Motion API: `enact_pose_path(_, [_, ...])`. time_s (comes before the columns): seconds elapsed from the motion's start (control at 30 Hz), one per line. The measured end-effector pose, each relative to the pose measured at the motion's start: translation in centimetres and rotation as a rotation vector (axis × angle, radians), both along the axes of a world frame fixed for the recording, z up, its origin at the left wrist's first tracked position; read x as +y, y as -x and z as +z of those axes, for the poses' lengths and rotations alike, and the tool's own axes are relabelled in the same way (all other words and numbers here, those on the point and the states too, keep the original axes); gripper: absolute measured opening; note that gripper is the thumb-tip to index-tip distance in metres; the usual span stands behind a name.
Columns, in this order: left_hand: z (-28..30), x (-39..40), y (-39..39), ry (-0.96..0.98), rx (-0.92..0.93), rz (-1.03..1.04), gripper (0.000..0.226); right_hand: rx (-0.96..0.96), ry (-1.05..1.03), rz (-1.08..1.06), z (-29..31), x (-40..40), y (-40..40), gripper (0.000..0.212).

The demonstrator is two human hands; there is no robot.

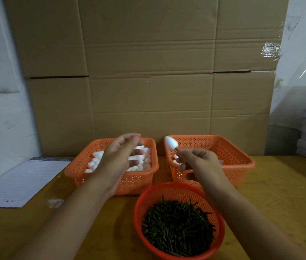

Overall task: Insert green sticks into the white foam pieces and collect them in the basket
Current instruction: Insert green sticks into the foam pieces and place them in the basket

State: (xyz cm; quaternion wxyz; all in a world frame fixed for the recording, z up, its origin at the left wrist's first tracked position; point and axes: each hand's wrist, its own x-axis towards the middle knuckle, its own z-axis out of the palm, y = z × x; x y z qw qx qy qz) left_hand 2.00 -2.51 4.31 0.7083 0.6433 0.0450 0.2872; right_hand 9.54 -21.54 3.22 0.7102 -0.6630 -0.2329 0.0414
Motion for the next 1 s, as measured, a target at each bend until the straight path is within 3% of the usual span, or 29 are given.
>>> enact_pose_path(0.2, [-0.1, 3.0, -0.3, -0.092, 0.081, 0.21, 0.018, 0.17, -0.018, -0.148, -1.1, -1.0, -2.4, 0.019])
enact_pose_path(0.37, [-0.8, 6.0, -0.1, -0.73, 0.202, 0.486, 0.017, 0.305, -0.073, -0.263, -2.0, -2.1, -4.3, 0.021])
enact_pose_path(0.47, [-1.9, 8.3, 0.3, -0.97, 0.42, 0.544, 0.019, 0.316, -0.047, -0.349, -2.2, -2.4, -4.9, 0.024])
enact_pose_path(0.63, [-3.3, 10.3, -0.1, -1.111, 0.708, 0.517, 0.053, 0.32, -0.038, -0.395, -2.3, -2.7, -5.1, 0.024])
enact_pose_path(0.87, [-3.6, 10.1, -0.4, -1.204, 0.87, 0.472, 0.088, 0.324, -0.036, -0.385, -2.2, -2.6, -4.9, 0.023])
enact_pose_path(1.0, [-3.6, 9.9, -0.3, -1.228, 0.899, 0.429, 0.094, 0.325, -0.073, -0.367, -2.3, -2.5, -4.9, 0.02])
